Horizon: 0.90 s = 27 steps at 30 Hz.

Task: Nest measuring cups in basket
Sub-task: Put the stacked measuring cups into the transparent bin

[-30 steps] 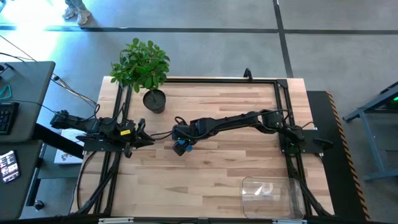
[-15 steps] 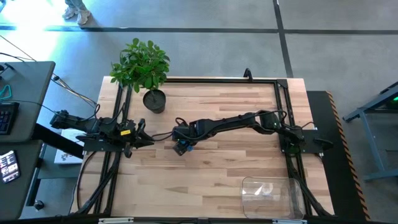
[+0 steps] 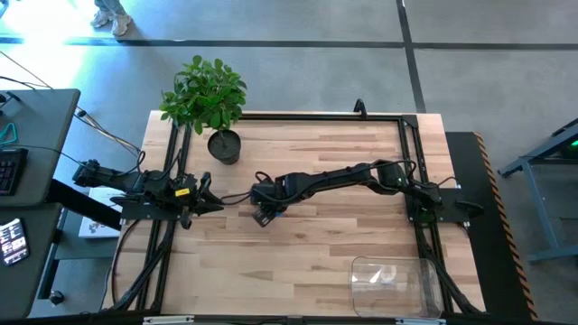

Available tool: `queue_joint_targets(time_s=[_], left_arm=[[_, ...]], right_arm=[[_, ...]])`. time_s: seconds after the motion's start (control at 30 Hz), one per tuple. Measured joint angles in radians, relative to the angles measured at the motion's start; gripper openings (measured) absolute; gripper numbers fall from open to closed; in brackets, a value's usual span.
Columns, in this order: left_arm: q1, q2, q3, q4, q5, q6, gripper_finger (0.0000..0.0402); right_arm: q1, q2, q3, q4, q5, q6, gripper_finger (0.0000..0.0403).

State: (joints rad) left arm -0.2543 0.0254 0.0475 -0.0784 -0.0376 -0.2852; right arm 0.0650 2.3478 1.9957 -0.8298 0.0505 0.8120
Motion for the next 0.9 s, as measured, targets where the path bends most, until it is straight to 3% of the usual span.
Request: queue_joint_targets(time_s=[0.47, 0.9], left_arm=[[0.0, 0.0, 0.0, 0.0, 0.0, 0.0, 0.0058], [0.0, 0.0, 0.0, 0.0, 0.0, 0.0, 0.0058]], right_arm=[[0.0, 0.0, 0.0, 0.001, -0.037, 0.026, 0.0127], [-0.01, 0.0, 0.03, 0.008, -0.138, 0.045, 0.0121]])
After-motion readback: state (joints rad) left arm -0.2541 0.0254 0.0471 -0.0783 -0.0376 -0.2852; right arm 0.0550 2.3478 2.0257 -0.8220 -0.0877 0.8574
